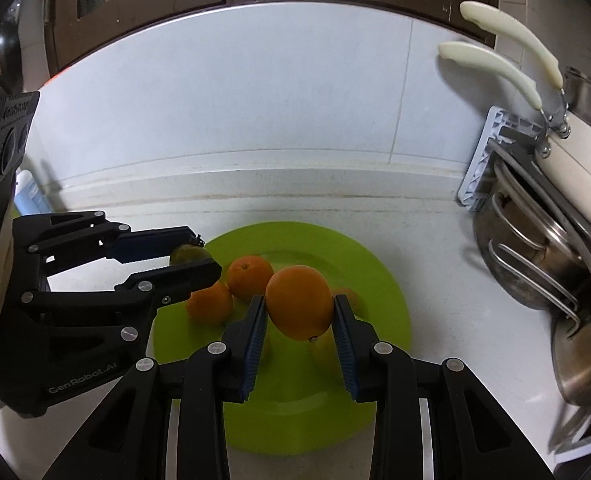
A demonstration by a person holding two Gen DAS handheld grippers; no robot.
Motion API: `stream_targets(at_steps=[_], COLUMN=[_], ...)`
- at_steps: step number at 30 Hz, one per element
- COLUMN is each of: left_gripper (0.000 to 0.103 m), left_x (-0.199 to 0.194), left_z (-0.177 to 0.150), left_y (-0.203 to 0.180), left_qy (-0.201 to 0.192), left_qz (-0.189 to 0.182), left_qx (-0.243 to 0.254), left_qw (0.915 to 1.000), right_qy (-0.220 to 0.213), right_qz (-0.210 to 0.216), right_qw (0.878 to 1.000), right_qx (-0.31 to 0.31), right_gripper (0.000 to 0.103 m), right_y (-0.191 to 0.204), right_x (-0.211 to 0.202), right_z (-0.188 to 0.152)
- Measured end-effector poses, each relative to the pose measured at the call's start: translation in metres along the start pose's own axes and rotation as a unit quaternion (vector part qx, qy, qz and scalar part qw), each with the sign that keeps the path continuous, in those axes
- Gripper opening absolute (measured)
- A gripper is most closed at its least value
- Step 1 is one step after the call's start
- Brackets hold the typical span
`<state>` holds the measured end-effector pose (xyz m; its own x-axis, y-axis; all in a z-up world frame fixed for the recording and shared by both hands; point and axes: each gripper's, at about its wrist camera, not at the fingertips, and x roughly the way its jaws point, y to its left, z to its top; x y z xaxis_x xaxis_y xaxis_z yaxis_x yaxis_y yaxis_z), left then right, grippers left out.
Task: Organize fruits
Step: 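Open both tools to drop the fruits onto the green plate, then move both open tools toward the last pear and orange on the counter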
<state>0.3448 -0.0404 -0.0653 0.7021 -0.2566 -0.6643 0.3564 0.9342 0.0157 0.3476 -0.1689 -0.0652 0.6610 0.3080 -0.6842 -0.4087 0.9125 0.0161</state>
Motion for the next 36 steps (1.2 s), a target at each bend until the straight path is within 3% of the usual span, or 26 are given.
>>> stream_targets(at_steps=[15,30,33,36], left_gripper=[0.042,0.051,0.054,0.059], left_x=[-0.021,-0.096,-0.111,-0.124], left_z=[0.0,-0.006,-0.009,-0.013], left_y=[0.004,-0.02,-0.028,-0.037], left_qy=[-0.013,-0.077,-0.09,-0.101], left_qz=[0.012,0.011,0.007,0.002], left_qx=[-0.008,0.003,0.01,0.018], left_qw=[0.9998,0.997,0.9959,0.9947], right_qy=[-0.018,-0.078,-0.092,-0.105], right_qz=[-0.002,-0.03,-0.042,-0.058], right_qw=[1.0,0.996,0.994,0.992], right_qx=[0.012,0.022,0.03,0.037], right_gripper=[0.035,0.038,0.045,0.047], right_y=[-0.001,0.018,0.023,0.026], right_x=[-0.016,-0.094,-0.113,-0.131], right_z=[-0.002,-0.022,-0.027,-0.034])
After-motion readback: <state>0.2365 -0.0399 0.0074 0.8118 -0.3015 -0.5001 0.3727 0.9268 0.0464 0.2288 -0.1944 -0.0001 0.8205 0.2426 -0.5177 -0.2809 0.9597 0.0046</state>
